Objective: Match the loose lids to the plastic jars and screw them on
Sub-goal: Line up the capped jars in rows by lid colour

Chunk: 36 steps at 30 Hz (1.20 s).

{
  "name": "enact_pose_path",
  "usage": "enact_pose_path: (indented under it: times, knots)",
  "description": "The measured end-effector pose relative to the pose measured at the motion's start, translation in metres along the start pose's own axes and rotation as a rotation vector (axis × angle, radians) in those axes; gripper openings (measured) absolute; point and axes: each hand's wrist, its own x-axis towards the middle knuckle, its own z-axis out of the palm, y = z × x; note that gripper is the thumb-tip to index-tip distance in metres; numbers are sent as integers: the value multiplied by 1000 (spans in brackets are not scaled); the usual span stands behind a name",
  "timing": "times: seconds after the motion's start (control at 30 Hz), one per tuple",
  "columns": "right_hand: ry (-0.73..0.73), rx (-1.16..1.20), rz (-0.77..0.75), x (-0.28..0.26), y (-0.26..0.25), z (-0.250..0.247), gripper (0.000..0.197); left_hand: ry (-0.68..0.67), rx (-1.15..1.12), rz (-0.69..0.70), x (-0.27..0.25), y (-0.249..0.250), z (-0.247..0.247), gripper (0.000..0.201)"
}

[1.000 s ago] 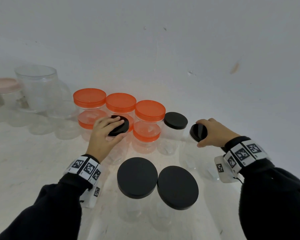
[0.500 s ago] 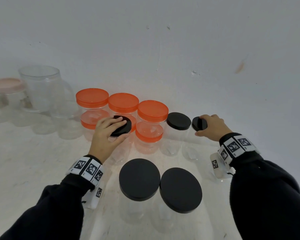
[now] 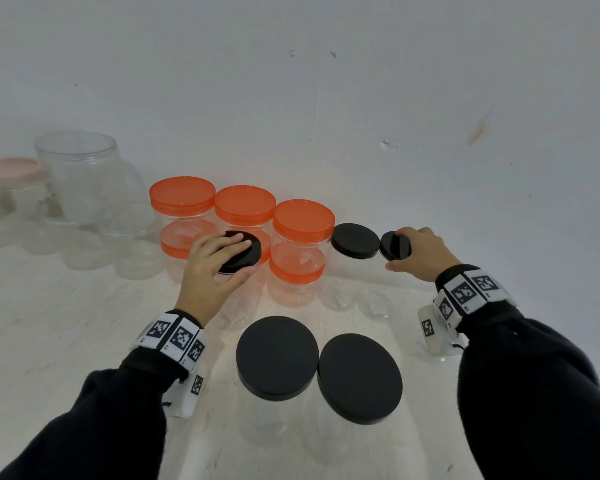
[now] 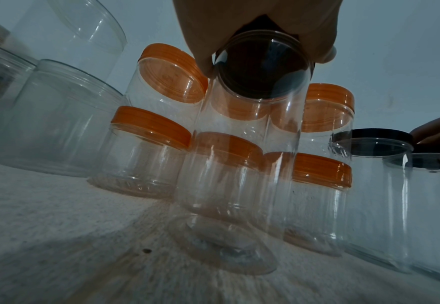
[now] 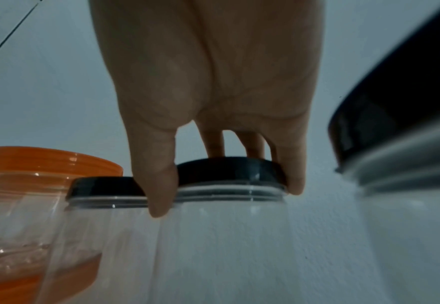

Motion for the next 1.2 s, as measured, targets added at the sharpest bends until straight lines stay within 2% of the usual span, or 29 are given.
enact_pose_path:
  times: [0.3,0.57,0.73,0.87,1.2]
  knots:
    - [14,-33,-19,-3,0,2,66,-5,-6,-7,0,0,-1,50]
    - [16,-90,-34,-26,18,-16,83,4,9,4,1,-2,-2,52]
    - [36,-139,66,-57,49,-22,89,9,23,15,1,-5,-2,53]
    - [-43,-109,141,-71,70,-18,82,8,30,13,-1,-4,0,54]
    - [214,86,156,-45,83,0,65,-10,41,19,-2,0,-1,56]
